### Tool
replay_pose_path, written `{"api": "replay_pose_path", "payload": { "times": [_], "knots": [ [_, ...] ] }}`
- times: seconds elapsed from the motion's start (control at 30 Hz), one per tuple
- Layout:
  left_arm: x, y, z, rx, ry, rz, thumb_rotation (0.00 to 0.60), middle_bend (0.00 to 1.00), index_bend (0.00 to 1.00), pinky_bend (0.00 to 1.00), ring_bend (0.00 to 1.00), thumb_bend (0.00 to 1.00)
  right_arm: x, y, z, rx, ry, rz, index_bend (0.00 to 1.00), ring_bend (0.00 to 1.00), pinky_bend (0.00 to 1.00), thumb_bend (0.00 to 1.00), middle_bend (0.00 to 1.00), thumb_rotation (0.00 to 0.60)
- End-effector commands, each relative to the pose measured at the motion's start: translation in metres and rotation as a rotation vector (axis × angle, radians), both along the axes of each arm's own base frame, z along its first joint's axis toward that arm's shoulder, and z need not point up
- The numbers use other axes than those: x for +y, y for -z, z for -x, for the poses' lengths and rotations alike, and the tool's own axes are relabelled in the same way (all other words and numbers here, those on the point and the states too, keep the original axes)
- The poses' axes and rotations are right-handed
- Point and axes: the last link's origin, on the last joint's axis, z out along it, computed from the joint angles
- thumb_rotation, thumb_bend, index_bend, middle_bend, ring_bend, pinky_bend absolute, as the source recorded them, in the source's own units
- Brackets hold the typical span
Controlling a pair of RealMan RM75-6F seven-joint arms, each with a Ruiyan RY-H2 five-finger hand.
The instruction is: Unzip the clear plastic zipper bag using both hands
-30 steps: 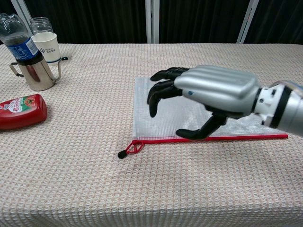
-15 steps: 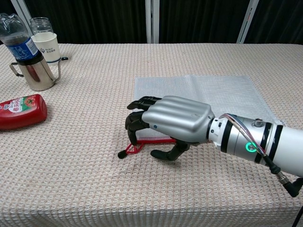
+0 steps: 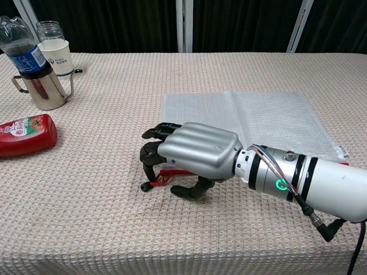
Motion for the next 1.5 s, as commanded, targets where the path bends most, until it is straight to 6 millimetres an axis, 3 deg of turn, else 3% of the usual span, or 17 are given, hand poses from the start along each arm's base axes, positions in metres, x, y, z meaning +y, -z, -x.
{"api": "replay_pose_path", "payload": {
  "times": [0.03,0.43,0.7,1.03,1.5],
  "knots": [
    [0.000,0.000,0.000,0.000,0.001,0.001,0.600,0.06,0.11,0.13,0.06,0.09,-0.001,0.001,0.001,-0.001,-0.001,0.006,0.42,0.00,0.00,0.33,0.19,0.600],
    [0.001,0.000,0.000,0.004,-0.002,0.005,0.600,0.06,0.11,0.13,0.06,0.09,-0.005,0.006,-0.004,-0.008,0.003,0.010,0.42,0.00,0.00,0.33,0.19,0.600],
    [0.001,-0.001,0.000,0.004,0.001,0.003,0.600,0.06,0.11,0.13,0.06,0.09,-0.004,0.008,-0.006,-0.025,0.004,0.010,0.51,0.00,0.00,0.34,0.21,0.600],
    [0.001,0.000,0.001,0.006,-0.005,0.010,0.600,0.06,0.11,0.13,0.06,0.09,-0.004,0.010,-0.005,-0.021,-0.011,0.017,0.53,0.01,0.00,0.36,0.21,0.600],
    [0.010,0.003,-0.008,-0.030,0.029,0.052,0.600,0.06,0.11,0.14,0.06,0.09,-0.005,-0.002,-0.007,-0.082,-0.045,0.048,0.79,0.08,0.00,0.59,0.29,0.600]
  ]
}}
